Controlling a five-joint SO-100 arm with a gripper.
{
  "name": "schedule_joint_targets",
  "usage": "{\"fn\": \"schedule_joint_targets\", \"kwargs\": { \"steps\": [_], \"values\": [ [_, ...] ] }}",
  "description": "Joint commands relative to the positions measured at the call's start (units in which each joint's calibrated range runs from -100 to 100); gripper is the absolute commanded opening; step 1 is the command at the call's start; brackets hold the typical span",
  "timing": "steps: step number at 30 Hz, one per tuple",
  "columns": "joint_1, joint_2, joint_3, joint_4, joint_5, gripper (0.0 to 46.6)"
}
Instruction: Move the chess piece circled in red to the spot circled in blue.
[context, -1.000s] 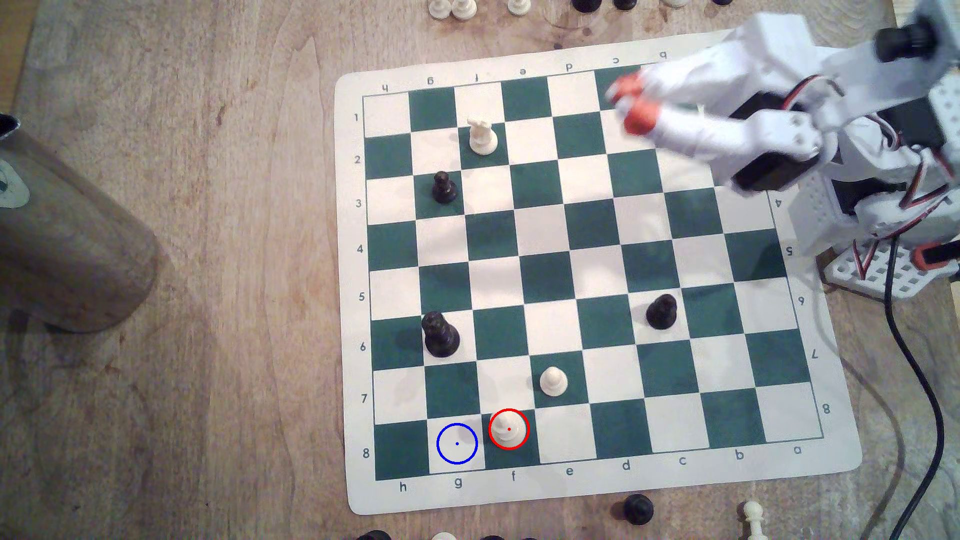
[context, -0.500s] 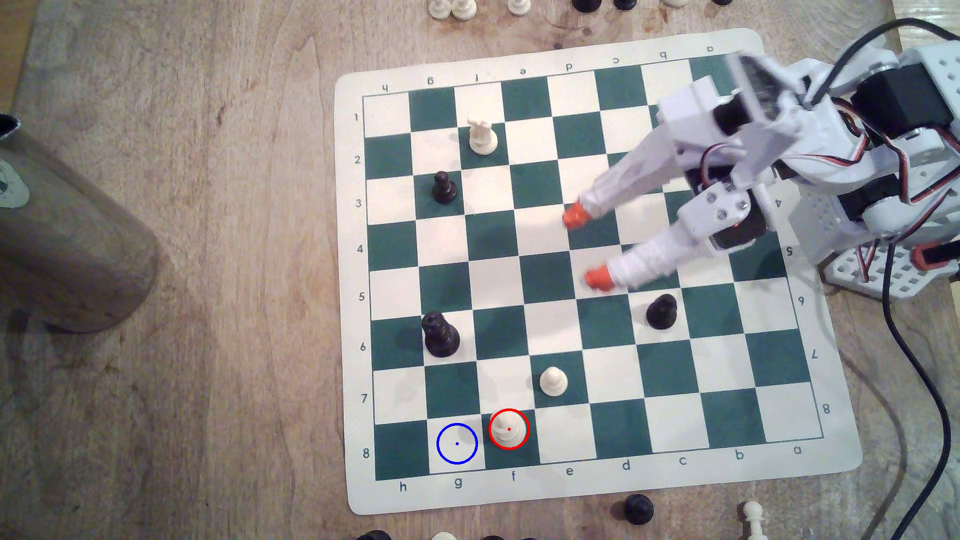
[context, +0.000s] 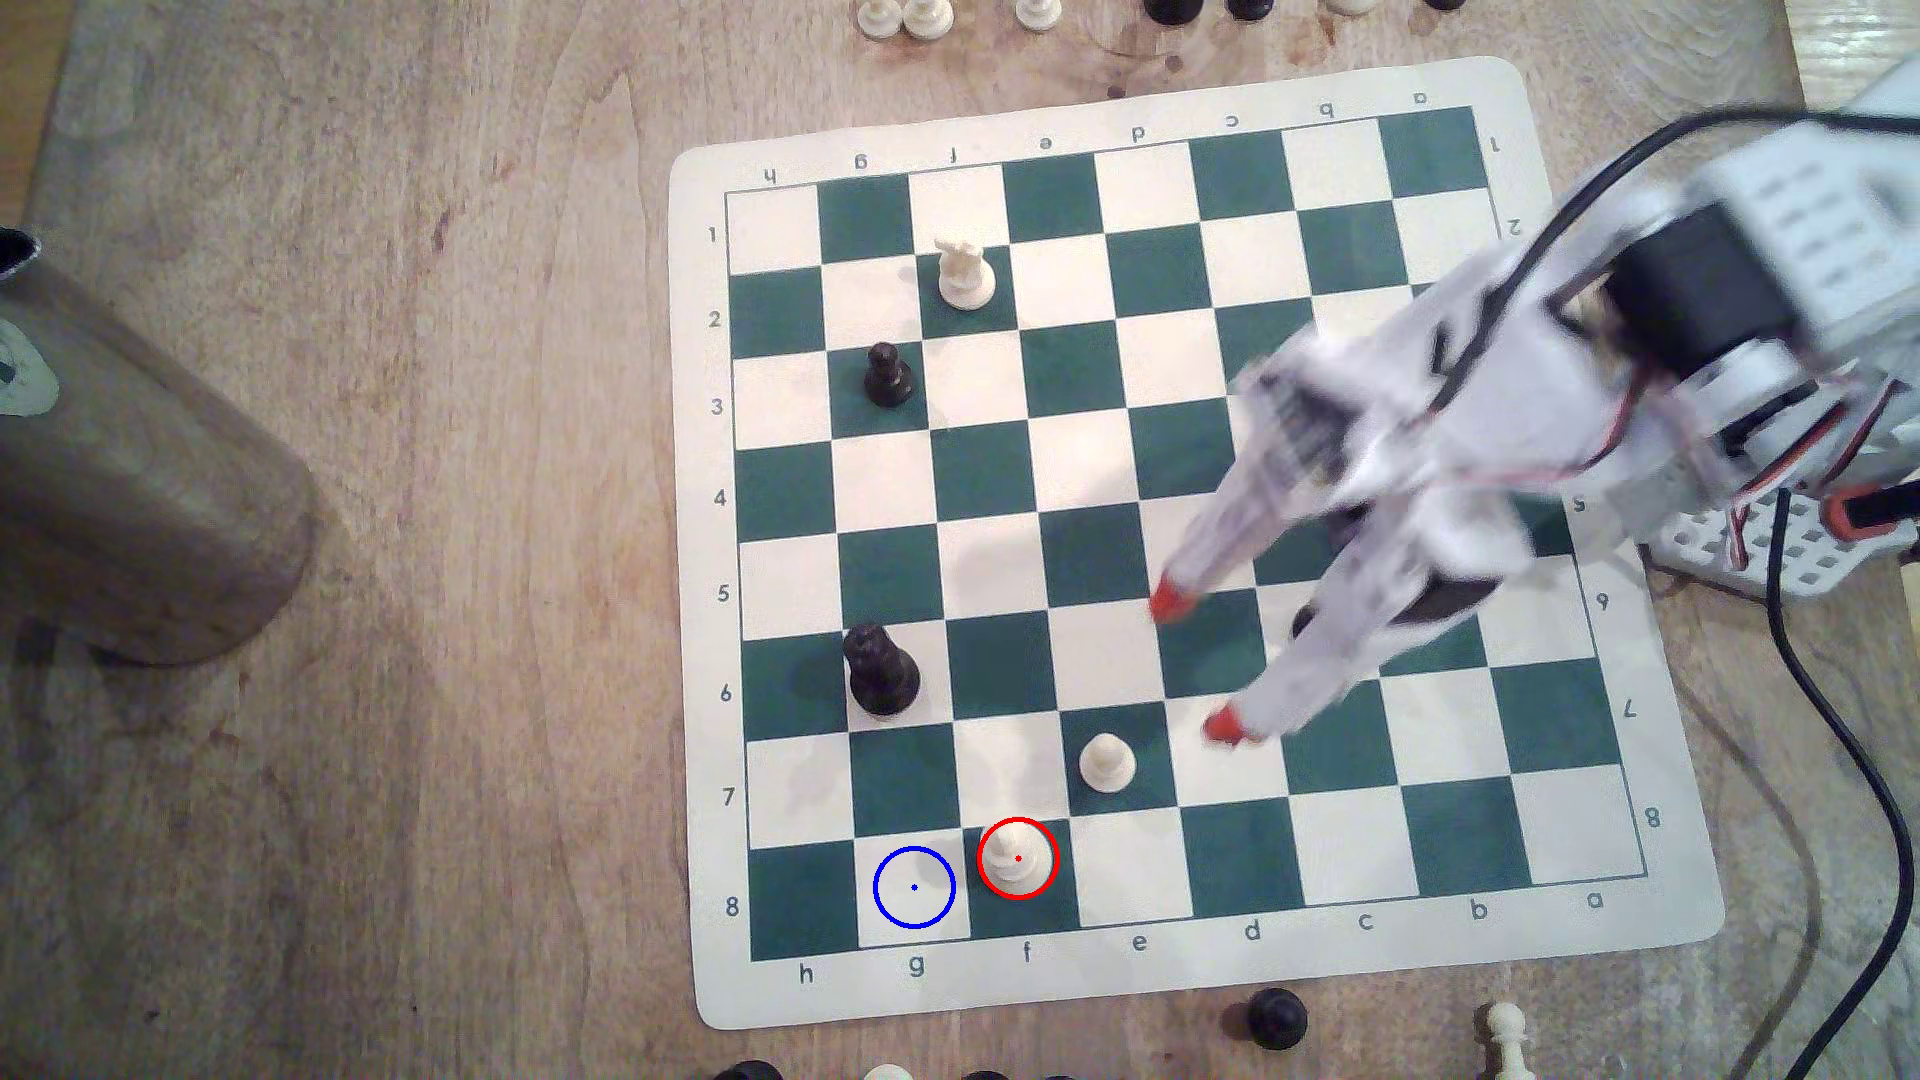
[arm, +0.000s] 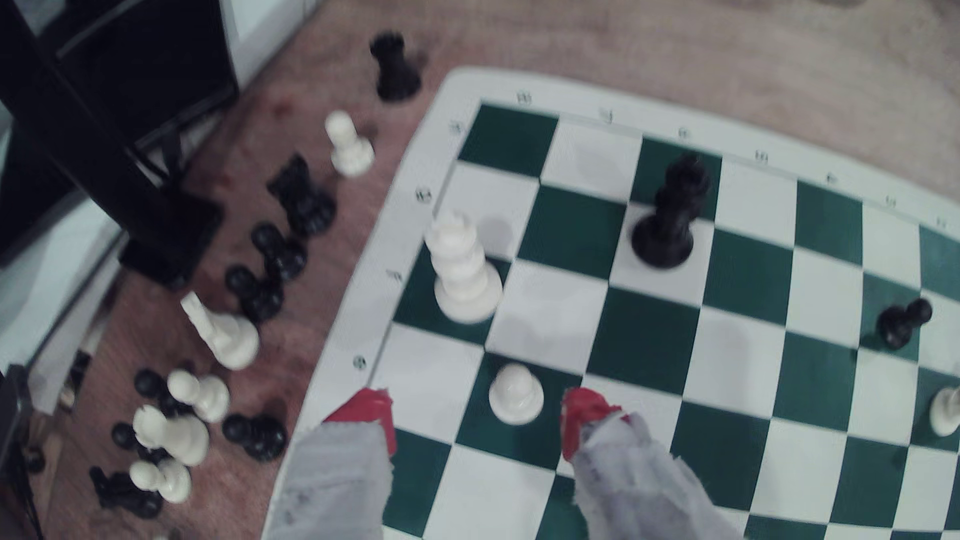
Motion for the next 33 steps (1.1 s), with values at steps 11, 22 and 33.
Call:
{"fn": "schedule_joint_targets", "kwargs": {
  "steps": [11, 22, 33],
  "values": [
    [-2.0, 20.0, -13.2, -8.2, -1.2, 15.9],
    [-1.5, 30.2, -15.9, -16.3, -1.3, 16.1],
    [-1.6, 36.0, -19.7, -19.1, -1.5, 15.7]
  ]
}}
